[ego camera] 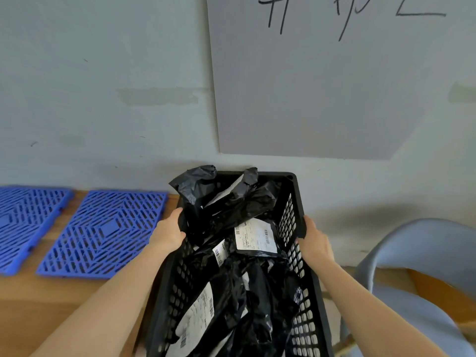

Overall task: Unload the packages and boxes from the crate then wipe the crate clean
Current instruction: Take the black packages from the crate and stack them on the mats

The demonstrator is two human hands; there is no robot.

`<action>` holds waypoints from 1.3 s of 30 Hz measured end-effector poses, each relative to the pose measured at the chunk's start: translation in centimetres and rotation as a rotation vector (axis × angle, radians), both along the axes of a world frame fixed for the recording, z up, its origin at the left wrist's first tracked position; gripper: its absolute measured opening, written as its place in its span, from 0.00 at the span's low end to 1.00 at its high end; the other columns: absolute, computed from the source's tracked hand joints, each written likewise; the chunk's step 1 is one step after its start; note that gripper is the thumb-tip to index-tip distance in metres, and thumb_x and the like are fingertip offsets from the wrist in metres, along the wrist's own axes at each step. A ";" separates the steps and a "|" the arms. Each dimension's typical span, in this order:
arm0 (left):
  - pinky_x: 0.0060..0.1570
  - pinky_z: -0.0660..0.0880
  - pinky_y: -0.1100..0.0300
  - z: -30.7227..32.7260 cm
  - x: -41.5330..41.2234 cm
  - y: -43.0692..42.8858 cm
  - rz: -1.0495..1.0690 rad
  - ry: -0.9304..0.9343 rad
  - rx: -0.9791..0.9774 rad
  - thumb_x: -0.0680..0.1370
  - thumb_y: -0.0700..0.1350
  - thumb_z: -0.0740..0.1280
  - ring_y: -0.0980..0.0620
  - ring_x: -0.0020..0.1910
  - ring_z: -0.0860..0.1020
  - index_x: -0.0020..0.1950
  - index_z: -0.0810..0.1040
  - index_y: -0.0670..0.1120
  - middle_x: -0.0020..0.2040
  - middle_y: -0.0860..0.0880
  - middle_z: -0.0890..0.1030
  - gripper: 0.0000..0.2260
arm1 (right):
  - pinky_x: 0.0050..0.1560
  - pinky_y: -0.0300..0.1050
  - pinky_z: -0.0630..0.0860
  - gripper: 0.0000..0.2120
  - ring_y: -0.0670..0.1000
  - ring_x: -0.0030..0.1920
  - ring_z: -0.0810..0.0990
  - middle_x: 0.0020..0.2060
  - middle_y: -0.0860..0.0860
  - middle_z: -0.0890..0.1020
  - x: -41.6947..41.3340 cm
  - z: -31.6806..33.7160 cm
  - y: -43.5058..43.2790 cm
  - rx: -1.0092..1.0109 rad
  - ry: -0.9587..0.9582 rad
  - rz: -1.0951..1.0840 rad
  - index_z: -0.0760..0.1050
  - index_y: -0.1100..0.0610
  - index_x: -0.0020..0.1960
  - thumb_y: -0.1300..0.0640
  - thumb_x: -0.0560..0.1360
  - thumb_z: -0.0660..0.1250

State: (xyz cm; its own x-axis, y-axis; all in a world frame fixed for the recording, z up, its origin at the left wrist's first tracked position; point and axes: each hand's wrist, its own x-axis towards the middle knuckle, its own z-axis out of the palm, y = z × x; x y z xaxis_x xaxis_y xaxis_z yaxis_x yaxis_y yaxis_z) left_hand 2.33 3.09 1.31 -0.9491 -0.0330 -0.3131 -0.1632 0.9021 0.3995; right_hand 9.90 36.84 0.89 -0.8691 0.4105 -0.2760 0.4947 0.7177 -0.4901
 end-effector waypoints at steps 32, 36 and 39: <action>0.56 0.76 0.55 23.1 26.4 -22.9 0.344 0.349 0.241 0.69 0.38 0.73 0.44 0.61 0.77 0.74 0.69 0.45 0.66 0.41 0.76 0.33 | 0.35 0.44 0.68 0.19 0.57 0.37 0.74 0.47 0.59 0.79 12.7 23.9 -21.8 0.108 0.422 0.358 0.70 0.56 0.69 0.63 0.79 0.60; 0.56 0.75 0.55 23.0 30.4 -29.1 0.454 0.343 0.170 0.70 0.39 0.73 0.44 0.64 0.75 0.74 0.69 0.46 0.67 0.44 0.76 0.32 | 0.40 0.44 0.69 0.19 0.56 0.40 0.74 0.52 0.60 0.81 12.2 23.0 -29.0 0.067 0.430 0.477 0.71 0.57 0.69 0.62 0.78 0.62; 0.52 0.74 0.59 22.6 32.8 -33.6 0.550 0.328 0.143 0.70 0.39 0.72 0.47 0.60 0.75 0.74 0.68 0.46 0.68 0.44 0.74 0.33 | 0.46 0.45 0.71 0.19 0.58 0.45 0.77 0.54 0.62 0.81 11.0 22.5 -34.8 0.036 0.429 0.598 0.73 0.58 0.68 0.64 0.77 0.63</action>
